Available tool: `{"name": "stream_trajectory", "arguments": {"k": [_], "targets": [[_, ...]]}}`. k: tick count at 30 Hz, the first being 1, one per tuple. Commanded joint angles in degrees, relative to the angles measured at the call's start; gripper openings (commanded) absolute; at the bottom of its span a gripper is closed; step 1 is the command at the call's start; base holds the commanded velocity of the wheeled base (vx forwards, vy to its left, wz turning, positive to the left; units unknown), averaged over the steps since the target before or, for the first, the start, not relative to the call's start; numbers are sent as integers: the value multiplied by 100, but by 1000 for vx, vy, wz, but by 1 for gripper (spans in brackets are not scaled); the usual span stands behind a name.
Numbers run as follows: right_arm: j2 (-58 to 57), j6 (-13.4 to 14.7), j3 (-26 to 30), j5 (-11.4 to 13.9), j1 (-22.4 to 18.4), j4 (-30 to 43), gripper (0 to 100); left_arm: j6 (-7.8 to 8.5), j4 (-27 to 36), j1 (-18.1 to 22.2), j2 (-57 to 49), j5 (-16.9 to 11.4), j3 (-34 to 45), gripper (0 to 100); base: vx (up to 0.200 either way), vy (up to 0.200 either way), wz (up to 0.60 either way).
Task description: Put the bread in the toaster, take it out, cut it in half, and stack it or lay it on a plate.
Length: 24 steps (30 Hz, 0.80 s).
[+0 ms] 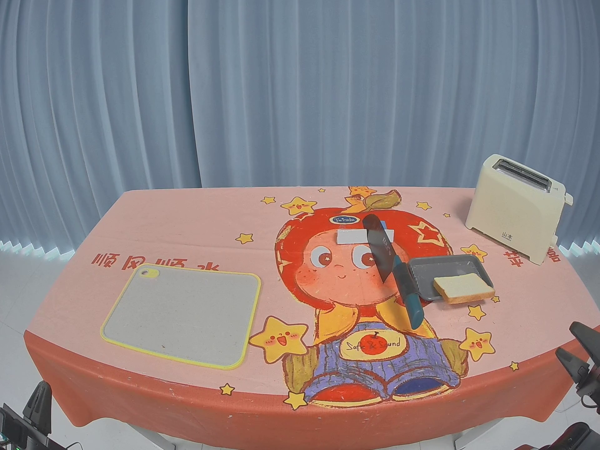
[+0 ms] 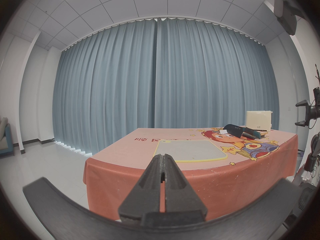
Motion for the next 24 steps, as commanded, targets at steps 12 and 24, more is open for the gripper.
{"name": "stream_trajectory", "arguments": {"k": [12, 24], "targets": [[515, 554, -28, 30, 62, -24, 100, -2, -4, 2, -32, 2, 101, 0, 0, 0, 0], [919, 1204, -37, 188, 299, -270, 100, -2, -4, 2, -32, 2, 101, 0, 0, 0, 0]]}}
